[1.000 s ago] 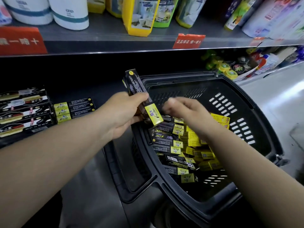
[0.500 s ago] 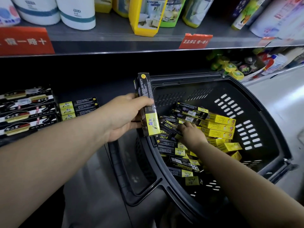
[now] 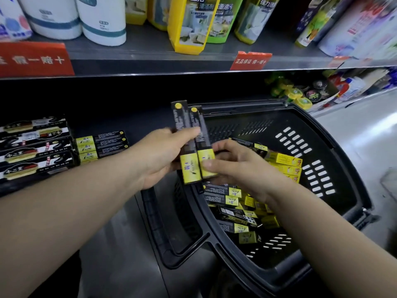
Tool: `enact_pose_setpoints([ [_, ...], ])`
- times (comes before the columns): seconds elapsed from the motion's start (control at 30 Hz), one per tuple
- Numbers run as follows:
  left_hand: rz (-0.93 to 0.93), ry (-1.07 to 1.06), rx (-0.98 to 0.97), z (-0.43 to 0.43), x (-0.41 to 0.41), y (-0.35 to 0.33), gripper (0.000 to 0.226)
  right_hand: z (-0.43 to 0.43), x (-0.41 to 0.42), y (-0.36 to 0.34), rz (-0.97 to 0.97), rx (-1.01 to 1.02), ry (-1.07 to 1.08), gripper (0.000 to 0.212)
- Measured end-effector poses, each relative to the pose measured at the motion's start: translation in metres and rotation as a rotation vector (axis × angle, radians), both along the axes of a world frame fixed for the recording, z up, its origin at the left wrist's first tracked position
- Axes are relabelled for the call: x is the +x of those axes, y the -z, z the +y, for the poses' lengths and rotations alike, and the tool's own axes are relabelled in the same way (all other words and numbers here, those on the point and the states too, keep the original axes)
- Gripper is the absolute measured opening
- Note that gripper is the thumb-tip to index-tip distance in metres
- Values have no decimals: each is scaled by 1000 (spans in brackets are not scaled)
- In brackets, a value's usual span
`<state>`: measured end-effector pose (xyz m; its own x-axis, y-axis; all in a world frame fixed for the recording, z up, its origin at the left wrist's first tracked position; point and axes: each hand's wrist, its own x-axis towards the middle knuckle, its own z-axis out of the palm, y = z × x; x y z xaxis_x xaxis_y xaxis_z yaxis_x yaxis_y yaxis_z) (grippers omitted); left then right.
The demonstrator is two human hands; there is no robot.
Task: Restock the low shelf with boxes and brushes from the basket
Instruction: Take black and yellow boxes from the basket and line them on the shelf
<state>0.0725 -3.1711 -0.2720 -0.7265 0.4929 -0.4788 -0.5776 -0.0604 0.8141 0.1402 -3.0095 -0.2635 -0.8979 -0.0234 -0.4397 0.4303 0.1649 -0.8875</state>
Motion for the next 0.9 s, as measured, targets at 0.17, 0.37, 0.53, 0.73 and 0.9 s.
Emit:
enact_pose_setpoints([
  [0.17, 10, -49, -81, -7, -3, 4, 45, 21, -13, 8, 54, 235, -131, 30],
  [0.37, 22, 4, -73, -8, -7, 8, 32, 126, -48, 74, -191, 1169, 39, 54],
  [0.53, 46, 34, -69, -8, -9, 8, 48, 144, -47, 95, -257, 1524, -49, 47],
  [0.73, 25, 10, -60, -9, -9, 7, 35, 113, -38, 51, -247, 919, 101, 31],
  [0.9, 1, -37, -42, -15, -7, 4, 45, 62, -12, -13, -165, 63, 209, 15],
])
